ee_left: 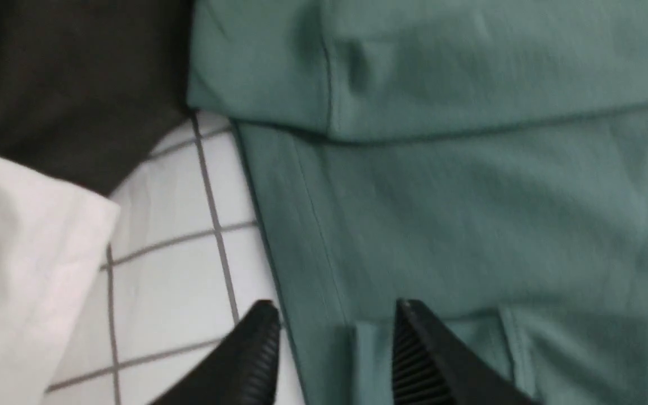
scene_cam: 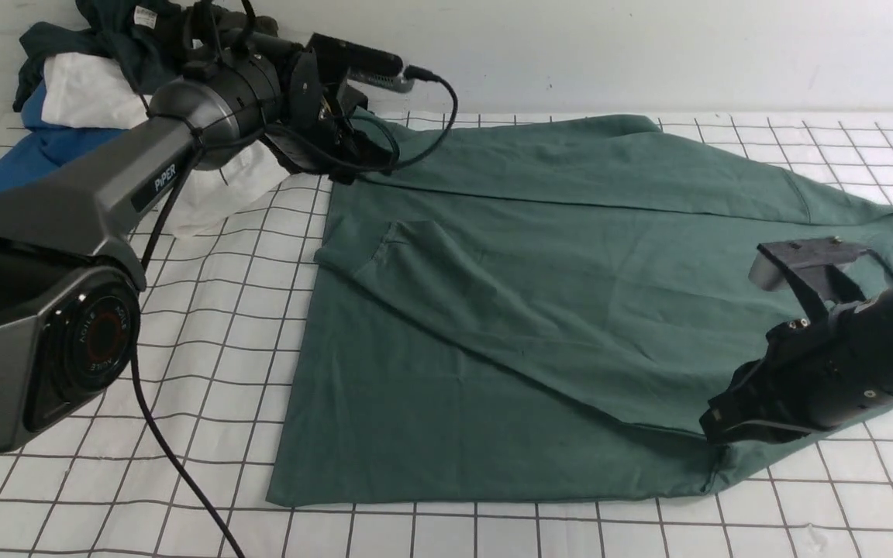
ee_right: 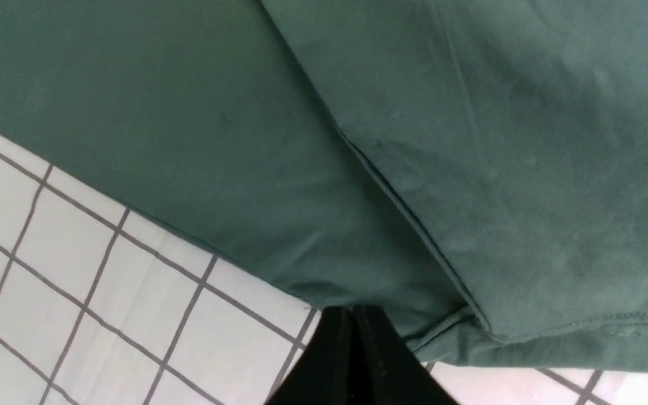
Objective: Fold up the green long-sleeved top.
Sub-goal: Use the left arm to drag and place the cuff at the centered position on the left edge of the fabric, then use the left arm to clamp the cuff farthest from it, then use the left arm to drag and drop the cuff onto the cuff closest to the left arm
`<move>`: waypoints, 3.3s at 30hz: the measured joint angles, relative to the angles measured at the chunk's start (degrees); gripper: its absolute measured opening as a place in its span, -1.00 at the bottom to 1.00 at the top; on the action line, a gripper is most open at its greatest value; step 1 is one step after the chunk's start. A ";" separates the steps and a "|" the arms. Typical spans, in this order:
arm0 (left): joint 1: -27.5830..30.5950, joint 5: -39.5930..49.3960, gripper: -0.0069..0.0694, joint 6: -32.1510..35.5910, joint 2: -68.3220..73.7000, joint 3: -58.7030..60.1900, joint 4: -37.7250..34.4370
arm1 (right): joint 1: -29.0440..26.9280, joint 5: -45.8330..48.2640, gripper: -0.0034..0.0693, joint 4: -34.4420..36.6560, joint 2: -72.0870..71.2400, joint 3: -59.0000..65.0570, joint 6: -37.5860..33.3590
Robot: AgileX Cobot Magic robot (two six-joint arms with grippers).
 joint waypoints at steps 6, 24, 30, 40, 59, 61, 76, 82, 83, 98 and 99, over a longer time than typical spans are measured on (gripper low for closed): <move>4.37 1.60 0.32 -1.35 9.37 -15.46 -7.06 | 0.00 0.59 -0.93 5.24 4.86 0.00 -5.23; 7.10 -12.93 0.33 1.96 20.00 -23.36 -18.90 | 0.00 3.74 -0.93 23.29 13.52 -0.18 -23.42; 6.34 -19.53 0.30 3.62 22.48 -23.36 -18.97 | 0.00 4.25 -0.93 25.41 18.71 -0.33 -24.34; 6.34 -23.68 -0.71 7.99 25.29 -23.36 -19.16 | -0.73 5.39 -0.93 27.14 19.21 -0.58 -26.30; 6.15 22.38 -0.84 12.85 12.26 -39.63 -19.51 | -0.84 8.18 -0.93 26.82 18.47 -0.58 -27.76; 6.15 28.58 -0.84 13.08 9.73 -39.52 -19.39 | -2.05 8.42 -0.93 21.57 15.47 -0.58 -26.95; 3.17 30.06 -0.84 10.88 1.82 -13.03 -16.75 | -9.18 5.09 -0.93 5.64 -17.48 -0.23 -14.81; -0.55 29.95 -0.84 10.08 -2.20 -10.20 -12.23 | -7.88 1.72 -0.93 5.19 -20.33 3.62 -14.61; -1.20 30.00 -0.84 9.69 -3.35 -10.00 -11.12 | -7.00 0.75 -0.93 5.13 -20.33 4.34 -14.61; -3.79 28.87 -0.83 4.66 -11.46 9.73 -4.95 | -0.93 -2.78 -0.93 2.52 -20.33 5.50 -14.61; -3.79 27.96 -0.82 3.52 -10.64 12.00 -3.51 | -0.48 -2.79 -0.93 2.47 -20.33 5.56 -14.68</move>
